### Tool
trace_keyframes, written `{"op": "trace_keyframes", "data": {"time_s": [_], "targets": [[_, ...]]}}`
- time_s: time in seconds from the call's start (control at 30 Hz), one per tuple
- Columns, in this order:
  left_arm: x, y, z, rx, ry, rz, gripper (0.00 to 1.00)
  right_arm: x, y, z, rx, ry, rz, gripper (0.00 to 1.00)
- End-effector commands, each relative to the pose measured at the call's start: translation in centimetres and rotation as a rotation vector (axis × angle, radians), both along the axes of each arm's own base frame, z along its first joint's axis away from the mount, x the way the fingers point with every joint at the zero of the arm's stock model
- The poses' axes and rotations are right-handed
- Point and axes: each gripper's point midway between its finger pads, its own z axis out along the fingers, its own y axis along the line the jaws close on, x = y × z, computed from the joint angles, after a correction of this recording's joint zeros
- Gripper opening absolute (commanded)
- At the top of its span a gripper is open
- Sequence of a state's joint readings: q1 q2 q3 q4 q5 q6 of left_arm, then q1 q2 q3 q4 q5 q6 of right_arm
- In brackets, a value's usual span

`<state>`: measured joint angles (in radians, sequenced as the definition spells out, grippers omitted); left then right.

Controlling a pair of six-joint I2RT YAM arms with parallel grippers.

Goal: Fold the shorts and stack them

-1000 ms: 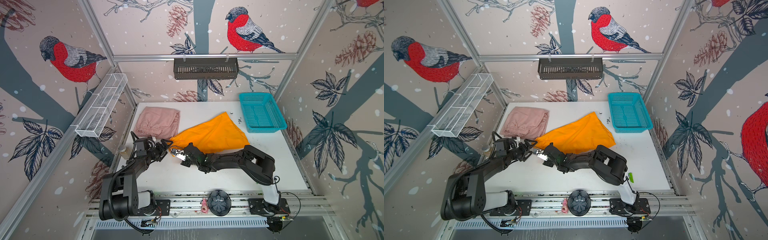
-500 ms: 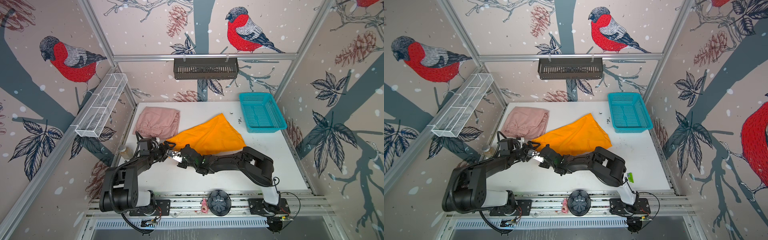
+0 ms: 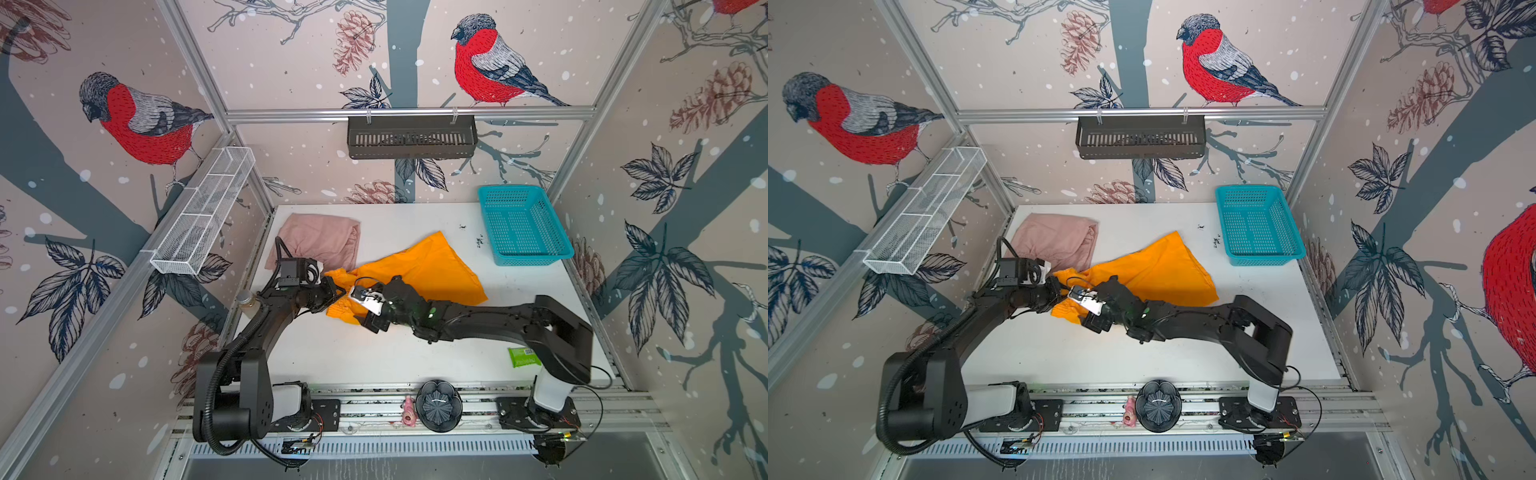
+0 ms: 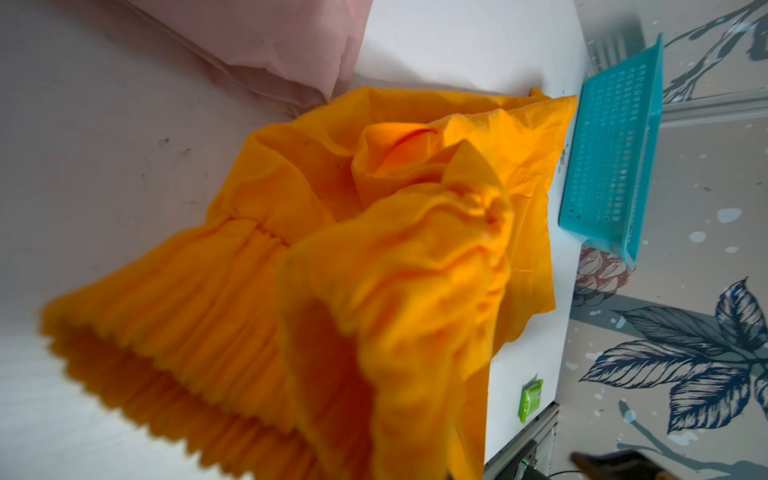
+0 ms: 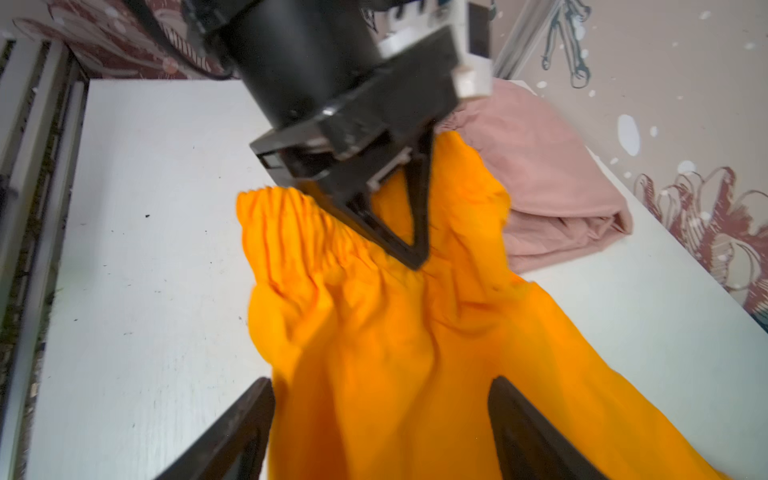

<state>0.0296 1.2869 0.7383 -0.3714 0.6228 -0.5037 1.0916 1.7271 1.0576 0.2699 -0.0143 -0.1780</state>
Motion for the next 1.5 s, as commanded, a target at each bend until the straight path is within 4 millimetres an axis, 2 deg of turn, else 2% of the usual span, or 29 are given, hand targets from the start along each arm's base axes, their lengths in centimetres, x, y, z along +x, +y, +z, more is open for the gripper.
{"op": "trace_keyframes", "data": {"time_s": [0.0, 0.1, 0.2, 0.23, 0.33, 0.47, 0.53, 0.63, 0.67, 0.73, 0.8, 0.9, 0.93, 1.03, 1.1, 1.17, 1.27, 1.37, 1.47], "targets": [[-2.2, 0.6, -0.2, 0.069, 0.091, -0.06, 0.0, 1.7, -3.6, 0.1, 0.012, 0.082, -0.086, 0.67], [-1.8, 1.5, 0.6, 0.119, 0.104, -0.073, 0.0, 4.3, -6.0, -0.7, -0.007, 0.072, -0.18, 0.4], [-0.8, 2.7, 1.8, 0.185, 0.105, -0.09, 0.0, 5.2, -6.0, -2.9, -0.093, 0.079, -0.202, 0.13], [0.0, 3.2, 2.5, 0.21, 0.104, -0.097, 0.0, 5.0, -5.6, -4.0, -0.115, 0.089, -0.19, 0.09], [1.5, 4.3, 3.6, 0.265, 0.115, -0.113, 0.0, 3.2, -3.2, -6.6, -0.14, 0.123, -0.114, 0.03], [3.4, 4.9, 4.7, 0.287, 0.105, -0.113, 0.0, -0.1, 1.2, -9.8, -0.188, 0.169, -0.003, 0.02], [4.0, 5.3, 5.3, 0.308, 0.105, -0.112, 0.0, -0.9, 2.9, -11.3, -0.206, 0.216, 0.019, 0.02], [4.6, 6.6, 5.9, 0.389, 0.106, -0.087, 0.0, -1.2, 4.9, -12.3, -0.197, 0.309, 0.039, 0.03], [4.8, 7.3, 6.0, 0.423, 0.11, -0.07, 0.0, -1.2, 5.3, -12.3, -0.188, 0.332, 0.043, 0.06], [5.2, 8.4, 6.3, 0.483, 0.121, -0.043, 0.0, -1.5, 5.8, -11.8, -0.168, 0.36, 0.062, 0.12], [5.9, 9.2, 7.0, 0.522, 0.104, -0.02, 0.0, -1.3, 5.8, -10.4, -0.147, 0.351, 0.06, 0.13], [7.1, 9.4, 8.5, 0.534, 0.055, 0.001, 0.0, 0.6, 4.6, -6.6, -0.085, 0.33, 0.02, 0.18], [7.4, 9.2, 8.9, 0.525, 0.043, -0.007, 0.0, 1.7, 3.9, -5.2, -0.06, 0.326, -0.005, 0.2], [7.9, 8.8, 9.5, 0.512, 0.027, -0.026, 0.0, 5.7, 1.9, -3.0, -0.025, 0.281, -0.093, 0.2], [8.0, 8.7, 9.5, 0.511, 0.024, -0.035, 0.0, 8.5, 1.2, -2.8, -0.019, 0.255, -0.153, 0.16], [8.1, 8.4, 9.4, 0.498, 0.019, -0.047, 0.0, 10.6, 1.6, -3.0, -0.013, 0.252, -0.165, 0.13], [7.9, 7.5, 9.1, 0.461, 0.012, -0.072, 0.0, 13.6, 3.0, -3.4, 0.027, 0.232, -0.203, 0.03], [7.8, 7.0, 9.0, 0.437, -0.001, -0.085, 0.0, 15.6, 5.3, -4.0, 0.05, 0.233, -0.192, 0.03], [7.7, 6.3, 8.9, 0.412, 0.0, -0.102, 0.0, 18.2, 7.1, -5.9, 0.073, 0.231, -0.226, 0.03]]}}
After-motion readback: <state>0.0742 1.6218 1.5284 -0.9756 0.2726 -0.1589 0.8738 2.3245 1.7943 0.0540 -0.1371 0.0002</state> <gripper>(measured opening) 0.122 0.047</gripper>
